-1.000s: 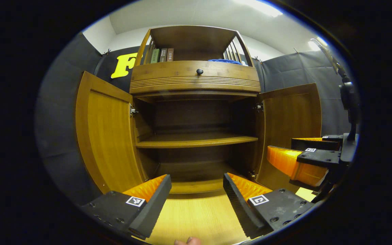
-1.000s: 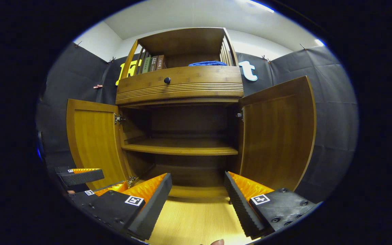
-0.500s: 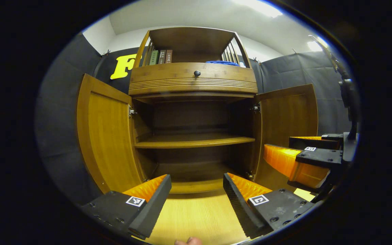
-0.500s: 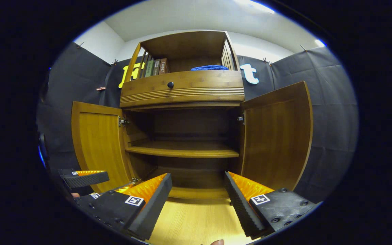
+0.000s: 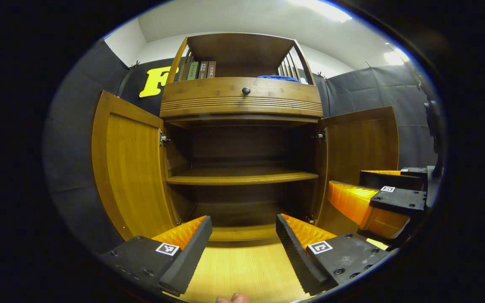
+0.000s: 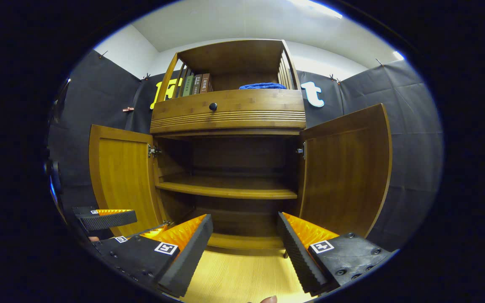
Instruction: Open the right door of the double-door shoe cabinet with the right hand, and open the left door with the left hand.
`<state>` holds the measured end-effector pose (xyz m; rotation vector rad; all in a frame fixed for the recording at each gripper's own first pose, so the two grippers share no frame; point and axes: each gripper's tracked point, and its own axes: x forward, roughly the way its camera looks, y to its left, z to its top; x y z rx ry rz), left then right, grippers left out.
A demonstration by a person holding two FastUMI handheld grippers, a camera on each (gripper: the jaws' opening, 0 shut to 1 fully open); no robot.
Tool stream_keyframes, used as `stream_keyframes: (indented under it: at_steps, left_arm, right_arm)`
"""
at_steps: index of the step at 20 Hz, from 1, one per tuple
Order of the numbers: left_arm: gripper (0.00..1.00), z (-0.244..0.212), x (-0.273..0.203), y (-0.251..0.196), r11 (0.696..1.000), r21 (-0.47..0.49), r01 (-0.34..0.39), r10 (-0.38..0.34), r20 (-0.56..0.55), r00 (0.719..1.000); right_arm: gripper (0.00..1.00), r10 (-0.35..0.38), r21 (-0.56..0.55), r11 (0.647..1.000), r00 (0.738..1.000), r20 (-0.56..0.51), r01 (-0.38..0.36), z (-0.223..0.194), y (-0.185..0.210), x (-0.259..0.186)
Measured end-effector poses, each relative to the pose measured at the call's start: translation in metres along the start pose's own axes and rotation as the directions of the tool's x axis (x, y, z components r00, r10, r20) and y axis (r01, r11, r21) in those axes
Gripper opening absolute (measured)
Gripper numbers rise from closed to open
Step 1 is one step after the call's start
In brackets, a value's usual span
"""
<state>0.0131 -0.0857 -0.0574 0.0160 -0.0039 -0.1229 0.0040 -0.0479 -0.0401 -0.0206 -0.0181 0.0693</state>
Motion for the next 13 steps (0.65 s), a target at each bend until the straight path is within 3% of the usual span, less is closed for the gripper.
stream_keyframes:
  at_steps: [13]
  left_arm:
    - [0.97,0.005,0.019,-0.034,0.999,-0.001,-0.032,0.032,0.029,0.999]
  right_arm:
    - [0.96,0.055,0.017,0.998,0.998,0.003,-0.055,0.0,-0.034,0.006]
